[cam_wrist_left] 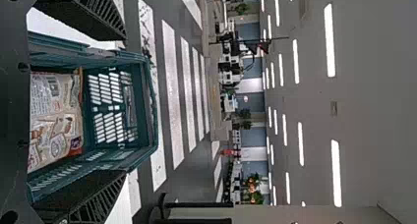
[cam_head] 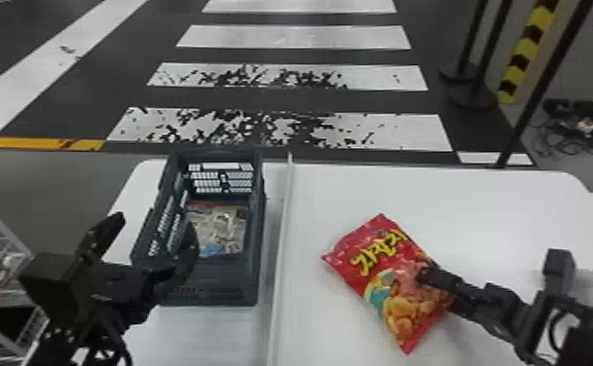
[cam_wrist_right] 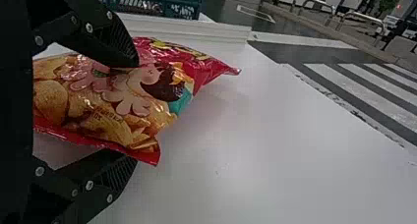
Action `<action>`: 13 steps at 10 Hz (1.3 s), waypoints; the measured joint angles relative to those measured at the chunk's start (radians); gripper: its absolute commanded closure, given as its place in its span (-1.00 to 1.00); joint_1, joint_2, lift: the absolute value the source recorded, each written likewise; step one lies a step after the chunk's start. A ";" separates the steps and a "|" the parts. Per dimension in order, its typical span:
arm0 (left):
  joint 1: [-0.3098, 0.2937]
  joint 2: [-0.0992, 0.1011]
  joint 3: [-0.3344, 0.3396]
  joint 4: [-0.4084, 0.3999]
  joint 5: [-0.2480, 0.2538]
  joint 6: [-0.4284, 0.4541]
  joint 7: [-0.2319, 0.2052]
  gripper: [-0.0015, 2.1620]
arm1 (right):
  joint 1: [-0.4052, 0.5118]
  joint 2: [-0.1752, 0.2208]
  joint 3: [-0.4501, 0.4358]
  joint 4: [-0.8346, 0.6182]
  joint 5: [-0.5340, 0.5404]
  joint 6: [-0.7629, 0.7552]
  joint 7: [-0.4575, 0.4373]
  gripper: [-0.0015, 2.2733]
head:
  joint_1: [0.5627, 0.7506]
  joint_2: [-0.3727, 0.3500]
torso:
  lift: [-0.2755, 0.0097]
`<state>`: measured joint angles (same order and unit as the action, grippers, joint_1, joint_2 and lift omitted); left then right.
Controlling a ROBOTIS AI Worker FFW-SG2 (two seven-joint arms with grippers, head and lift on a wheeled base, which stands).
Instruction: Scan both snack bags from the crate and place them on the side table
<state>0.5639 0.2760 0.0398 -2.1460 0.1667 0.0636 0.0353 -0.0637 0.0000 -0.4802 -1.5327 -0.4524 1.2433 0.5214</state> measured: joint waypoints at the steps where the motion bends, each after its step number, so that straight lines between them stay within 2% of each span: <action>1: 0.001 0.000 0.002 0.004 0.003 -0.003 0.000 -0.98 | 0.003 0.000 0.009 -0.004 0.007 -0.005 0.010 0.99 | 0.41 0.22 | 0.24; 3: 0.002 0.000 0.003 0.011 0.006 -0.009 0.002 -0.97 | 0.012 0.000 -0.002 -0.010 -0.012 -0.005 0.048 0.99 | 0.41 0.24 | 0.24; 5: 0.004 0.000 0.003 0.015 0.009 -0.025 0.002 -0.97 | 0.014 0.000 -0.028 -0.013 -0.083 0.024 0.065 0.99 | 0.41 0.26 | 0.24; 6: 0.007 0.000 0.005 0.015 0.010 -0.031 0.003 -0.97 | 0.021 0.000 -0.040 -0.047 -0.097 0.026 0.057 0.98 | 0.41 0.25 | 0.24; 7: 0.010 0.000 0.007 0.015 0.010 -0.037 0.003 -0.97 | 0.042 0.000 -0.039 -0.124 -0.065 -0.011 0.026 0.99 | 0.41 0.20 | 0.24; 9: 0.010 0.000 0.008 0.018 0.014 -0.042 0.002 -0.97 | 0.084 0.000 -0.001 -0.264 0.049 -0.127 -0.047 0.98 | 0.41 0.04 | 0.24; 11: 0.008 -0.001 0.006 0.029 0.018 -0.049 0.002 -0.97 | 0.139 0.000 0.093 -0.370 0.294 -0.369 -0.122 0.99 | 0.41 -0.09 | 0.24; 13: 0.007 0.000 0.006 0.040 0.021 -0.059 0.002 -0.97 | 0.201 0.000 0.180 -0.443 0.493 -0.561 -0.181 0.98 | 0.41 -0.17 | 0.24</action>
<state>0.5709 0.2756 0.0460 -2.1060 0.1875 0.0041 0.0368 0.1368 0.0000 -0.3000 -1.9759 0.0409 0.6826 0.3405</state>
